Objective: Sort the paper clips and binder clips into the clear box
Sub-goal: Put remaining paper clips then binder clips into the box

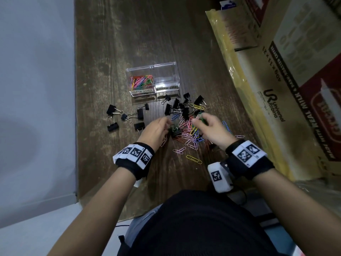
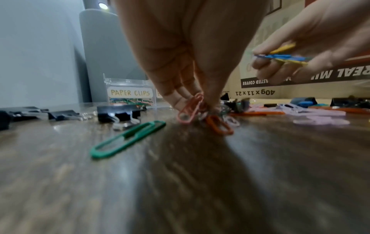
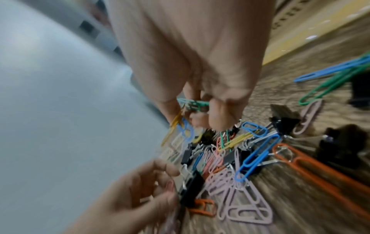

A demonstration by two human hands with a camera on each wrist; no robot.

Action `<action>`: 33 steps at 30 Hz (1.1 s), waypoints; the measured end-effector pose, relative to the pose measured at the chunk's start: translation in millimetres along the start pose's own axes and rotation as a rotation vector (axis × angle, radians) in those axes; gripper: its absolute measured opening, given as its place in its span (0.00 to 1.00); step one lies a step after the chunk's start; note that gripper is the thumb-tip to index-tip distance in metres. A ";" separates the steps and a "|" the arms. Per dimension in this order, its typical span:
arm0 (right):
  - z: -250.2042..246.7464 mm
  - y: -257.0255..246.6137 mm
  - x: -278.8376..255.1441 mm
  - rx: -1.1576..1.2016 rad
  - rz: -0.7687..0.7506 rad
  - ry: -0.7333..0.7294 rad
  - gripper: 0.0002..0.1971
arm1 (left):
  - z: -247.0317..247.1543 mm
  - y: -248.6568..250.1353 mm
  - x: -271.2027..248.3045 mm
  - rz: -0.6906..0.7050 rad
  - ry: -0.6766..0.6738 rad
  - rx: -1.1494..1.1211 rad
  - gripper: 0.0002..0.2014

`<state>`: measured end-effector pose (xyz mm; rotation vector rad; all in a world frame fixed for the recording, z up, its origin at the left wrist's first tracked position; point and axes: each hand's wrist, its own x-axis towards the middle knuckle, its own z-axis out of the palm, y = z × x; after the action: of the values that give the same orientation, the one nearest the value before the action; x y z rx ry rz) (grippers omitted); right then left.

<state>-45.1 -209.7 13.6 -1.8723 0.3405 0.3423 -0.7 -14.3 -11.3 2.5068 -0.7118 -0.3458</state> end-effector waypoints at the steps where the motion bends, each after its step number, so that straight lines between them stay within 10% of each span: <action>1: -3.6 2.5 -1.6 0.120 0.050 -0.012 0.08 | -2.2 0.7 -2.4 -0.030 0.020 -0.034 0.12; 12: -15.3 15.2 -1.4 0.472 0.347 0.066 0.11 | -8.2 8.4 4.2 -0.563 -0.068 -0.925 0.12; 16: -3.3 2.3 1.9 -0.191 0.113 -0.003 0.13 | -9.5 10.8 18.6 -0.749 0.041 -1.075 0.15; 22: 40.4 -6.7 15.5 -1.027 -0.183 -0.022 0.32 | -17.4 8.9 13.3 -0.679 0.069 -0.870 0.10; 26: 33.9 -6.6 13.4 -0.929 -0.147 -0.045 0.26 | -9.4 -5.2 5.8 -0.409 -0.005 -0.415 0.05; 33: -25.7 2.4 13.1 -0.675 0.059 0.235 0.29 | 0.6 20.0 23.9 -0.069 -0.191 0.231 0.41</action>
<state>-32.3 -235.6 14.4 -2.5800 0.4804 0.2971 10.5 -42.4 -3.6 2.7475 -0.7790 -0.5628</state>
